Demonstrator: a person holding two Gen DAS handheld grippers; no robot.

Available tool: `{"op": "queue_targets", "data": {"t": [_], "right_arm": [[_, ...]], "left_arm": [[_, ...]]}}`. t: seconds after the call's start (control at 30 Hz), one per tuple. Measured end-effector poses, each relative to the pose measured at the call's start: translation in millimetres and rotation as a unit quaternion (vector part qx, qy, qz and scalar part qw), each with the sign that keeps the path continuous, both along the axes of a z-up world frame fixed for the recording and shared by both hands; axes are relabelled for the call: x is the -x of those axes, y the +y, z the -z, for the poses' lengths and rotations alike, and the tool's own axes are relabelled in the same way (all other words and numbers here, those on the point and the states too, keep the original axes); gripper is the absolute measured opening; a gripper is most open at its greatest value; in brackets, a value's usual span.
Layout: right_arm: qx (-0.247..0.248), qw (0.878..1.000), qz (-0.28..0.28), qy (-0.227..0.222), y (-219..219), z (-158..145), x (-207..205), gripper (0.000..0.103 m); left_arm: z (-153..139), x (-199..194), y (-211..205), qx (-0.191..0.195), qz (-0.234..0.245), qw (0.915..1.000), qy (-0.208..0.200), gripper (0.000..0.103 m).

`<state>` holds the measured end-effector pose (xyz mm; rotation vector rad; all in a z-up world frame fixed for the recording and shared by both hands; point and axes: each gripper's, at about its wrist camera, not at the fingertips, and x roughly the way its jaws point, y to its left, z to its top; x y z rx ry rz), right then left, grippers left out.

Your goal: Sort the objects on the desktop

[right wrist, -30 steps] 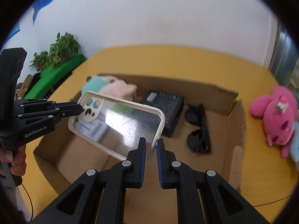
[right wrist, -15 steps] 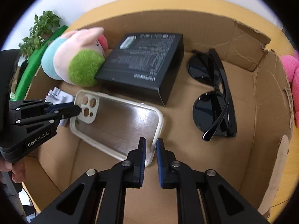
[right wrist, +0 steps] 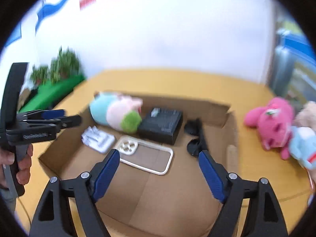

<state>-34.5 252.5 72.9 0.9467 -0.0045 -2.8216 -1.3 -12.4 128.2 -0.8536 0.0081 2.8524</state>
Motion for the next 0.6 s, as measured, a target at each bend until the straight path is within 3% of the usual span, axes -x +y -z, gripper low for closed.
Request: {"op": "queue_targets", "data": {"t": [0.03, 0.1, 0.3, 0.4, 0.5, 0.6], "right_arm": [[-0.003, 1.0, 0.011, 0.026, -4, 4, -19, 0.082], [-0.019, 0.998, 0.038, 0.053, -11, 22, -38, 0.082], [-0.041, 0.994, 0.066, 0.075, -23, 70, -50, 0.082], [-0.019, 0.994, 0.086, 0.059, -19, 93, -46, 0.083], [-0.014, 0.993, 0.092, 0.076, -19, 95, -48, 0.083], [-0.014, 0.993, 0.088, 0.081, -19, 100, -44, 0.084]], "left_arm": [[2, -17, -3, -0.002, -0.01, 0.9994, 0.032, 0.103], [16, -31, -4, -0.004, -0.019, 0.9985, 0.051, 0.103], [68, -52, 12, 0.05, -0.035, 0.9962, 0.062, 0.103], [92, -51, 19, 0.051, -0.043, 0.9965, 0.05, 0.103], [111, -43, 19, 0.035, -0.044, 0.9981, 0.027, 0.103], [114, -46, 20, 0.041, -0.046, 0.9971, 0.046, 0.103]]}}
